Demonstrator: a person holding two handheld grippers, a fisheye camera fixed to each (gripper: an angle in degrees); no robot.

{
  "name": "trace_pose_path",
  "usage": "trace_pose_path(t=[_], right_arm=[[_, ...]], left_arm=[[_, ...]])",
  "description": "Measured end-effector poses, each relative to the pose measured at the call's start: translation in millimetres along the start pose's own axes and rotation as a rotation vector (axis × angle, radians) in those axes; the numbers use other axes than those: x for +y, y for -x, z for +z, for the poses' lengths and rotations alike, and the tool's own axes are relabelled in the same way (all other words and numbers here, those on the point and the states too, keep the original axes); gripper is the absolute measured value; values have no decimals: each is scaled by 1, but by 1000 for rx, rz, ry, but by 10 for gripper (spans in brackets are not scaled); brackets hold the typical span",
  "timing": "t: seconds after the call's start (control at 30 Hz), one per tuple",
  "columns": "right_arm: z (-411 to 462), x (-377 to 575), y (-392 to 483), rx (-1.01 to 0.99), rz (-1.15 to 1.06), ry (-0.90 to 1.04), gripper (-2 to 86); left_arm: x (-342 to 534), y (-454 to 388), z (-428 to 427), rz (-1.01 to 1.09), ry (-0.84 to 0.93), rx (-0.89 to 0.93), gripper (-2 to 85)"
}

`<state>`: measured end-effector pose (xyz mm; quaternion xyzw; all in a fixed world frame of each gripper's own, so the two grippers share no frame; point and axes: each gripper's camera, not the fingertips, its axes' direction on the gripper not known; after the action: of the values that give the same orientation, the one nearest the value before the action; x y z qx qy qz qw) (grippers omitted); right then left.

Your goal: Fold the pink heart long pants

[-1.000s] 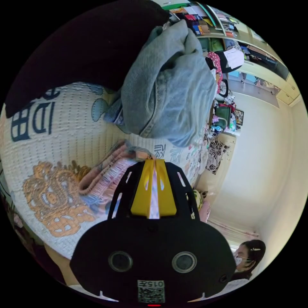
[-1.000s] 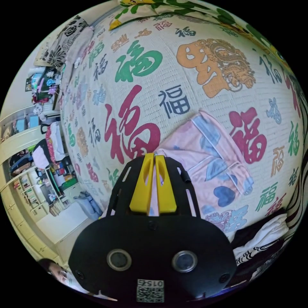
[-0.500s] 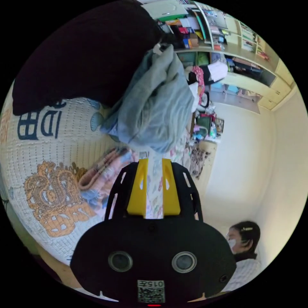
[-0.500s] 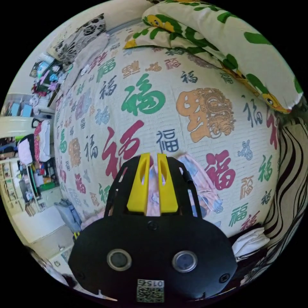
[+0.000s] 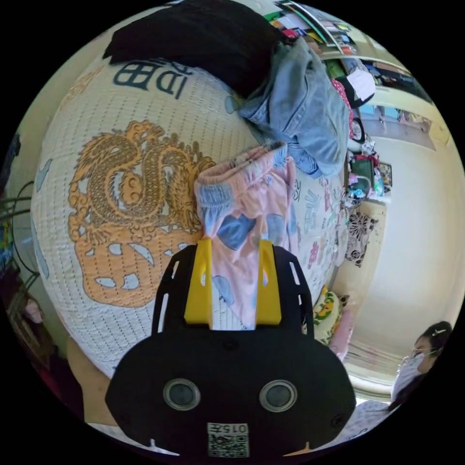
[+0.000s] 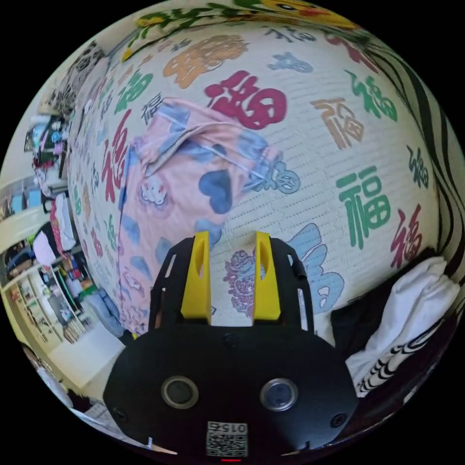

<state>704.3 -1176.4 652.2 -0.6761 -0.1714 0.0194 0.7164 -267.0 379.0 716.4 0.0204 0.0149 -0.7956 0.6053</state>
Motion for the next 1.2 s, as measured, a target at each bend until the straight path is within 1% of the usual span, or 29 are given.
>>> trace_pose_path(t=[0.07, 0.13, 0.23, 0.27, 0.3, 0.33, 0.4, 0.47, 0.5, 0.6, 0.63, 0.67, 0.7, 0.73, 0.77, 0.83, 0.9, 1.07, 1.17, 1.2], right_arm=[[-1, -6, -19, -157, 92, -54, 135], [2, -15, -28, -218, 154, -34, 134], [3, -24, -32, -183, 173, 6, 112], [2, -27, -31, -171, 133, 6, 84], [0, -28, -30, -189, 108, -11, 62], [-5, -29, -30, -254, 79, -55, 45], [-5, -37, -32, -250, 69, -45, 64], [7, -51, -34, -229, 75, 44, 89], [8, -53, -35, -232, 83, 44, 93], [13, -60, -36, -184, 99, 44, 81], [13, -62, -39, -182, 96, 40, 63], [13, -64, -43, -202, 89, 24, 34], [13, -65, -44, -227, 77, 13, 31], [13, -67, -48, -292, 49, -7, 25], [16, -72, -50, -320, 47, 9, 18], [17, -76, -50, -267, 15, 29, 10], [15, -77, -50, -230, -28, 30, 6], [9, -62, -79, -315, -21, 18, 3], [17, -45, -98, -278, -19, 78, 5], [19, -40, -102, -275, -13, 88, 6]], left_arm=[[3, -19, 5, 59, 14, -79, 129], [6, -39, 11, 99, 42, -143, 118], [7, -54, 17, 88, 107, -163, 112], [7, -57, 17, 80, 121, -159, 113], [7, -62, 18, 75, 147, -146, 115], [9, -69, 20, 80, 171, -141, 119], [13, -79, 21, 92, 190, -149, 122], [19, -89, 25, 97, 192, -164, 123], [23, -94, 27, 80, 184, -172, 123], [34, -105, 32, 27, 172, -160, 116], [37, -111, 34, 27, 186, -165, 109], [38, -113, 35, 28, 198, -168, 102], [39, -117, 37, 28, 226, -171, 88], [41, -121, 39, 27, 252, -159, 71], [42, -122, 40, 26, 261, -148, 63], [49, -129, 43, 22, 290, -59, 27], [56, -138, 41, 39, 300, -38, 17], [84, -172, 24, 127, 330, -85, 5], [101, -186, 8, 148, 345, -106, 5], [109, -191, 0, 153, 342, -143, 7]])
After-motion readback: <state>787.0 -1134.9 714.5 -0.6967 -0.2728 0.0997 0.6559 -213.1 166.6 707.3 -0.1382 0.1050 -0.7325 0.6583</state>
